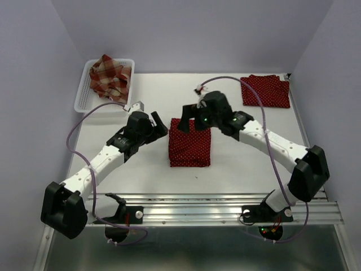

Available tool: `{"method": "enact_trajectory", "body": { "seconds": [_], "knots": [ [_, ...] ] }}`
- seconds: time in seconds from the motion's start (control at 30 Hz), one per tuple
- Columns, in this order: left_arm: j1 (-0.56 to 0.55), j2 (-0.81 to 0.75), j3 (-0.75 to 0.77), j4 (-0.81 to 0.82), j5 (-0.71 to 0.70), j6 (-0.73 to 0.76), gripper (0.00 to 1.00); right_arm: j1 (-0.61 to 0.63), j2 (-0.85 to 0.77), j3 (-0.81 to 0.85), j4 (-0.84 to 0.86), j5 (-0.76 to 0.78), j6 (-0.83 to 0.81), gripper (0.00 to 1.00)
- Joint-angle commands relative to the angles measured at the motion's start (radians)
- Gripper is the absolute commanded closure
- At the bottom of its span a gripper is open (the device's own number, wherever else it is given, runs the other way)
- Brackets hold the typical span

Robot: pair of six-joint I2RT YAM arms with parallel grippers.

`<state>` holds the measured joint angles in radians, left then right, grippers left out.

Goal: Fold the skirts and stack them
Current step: Fold the skirt

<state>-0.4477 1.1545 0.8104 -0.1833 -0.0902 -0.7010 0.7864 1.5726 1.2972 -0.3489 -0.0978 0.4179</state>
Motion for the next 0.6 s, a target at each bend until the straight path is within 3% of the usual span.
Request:
{"method": "enact_trajectory", "body": {
  "seconds": [0.0,0.17,0.3,0.57],
  "knots": [
    [-0.091,-0.026,-0.033,0.105,0.046,-0.035,0.01,-0.197,-0.056,-0.058,0.057,-0.086,0.078,0.00],
    [-0.195,0.014,-0.048,0.174,0.086,-0.058,0.01,-0.337,0.012,-0.046,0.080,-0.197,0.053,0.00],
    [-0.256,0.056,-0.079,0.274,0.188,-0.063,0.01,-0.368,0.122,0.030,0.082,-0.279,0.010,0.00],
    [-0.287,0.186,-0.080,0.262,0.162,-0.078,0.01,-0.368,0.363,0.301,-0.035,-0.304,-0.309,0.00]
  ]
}}
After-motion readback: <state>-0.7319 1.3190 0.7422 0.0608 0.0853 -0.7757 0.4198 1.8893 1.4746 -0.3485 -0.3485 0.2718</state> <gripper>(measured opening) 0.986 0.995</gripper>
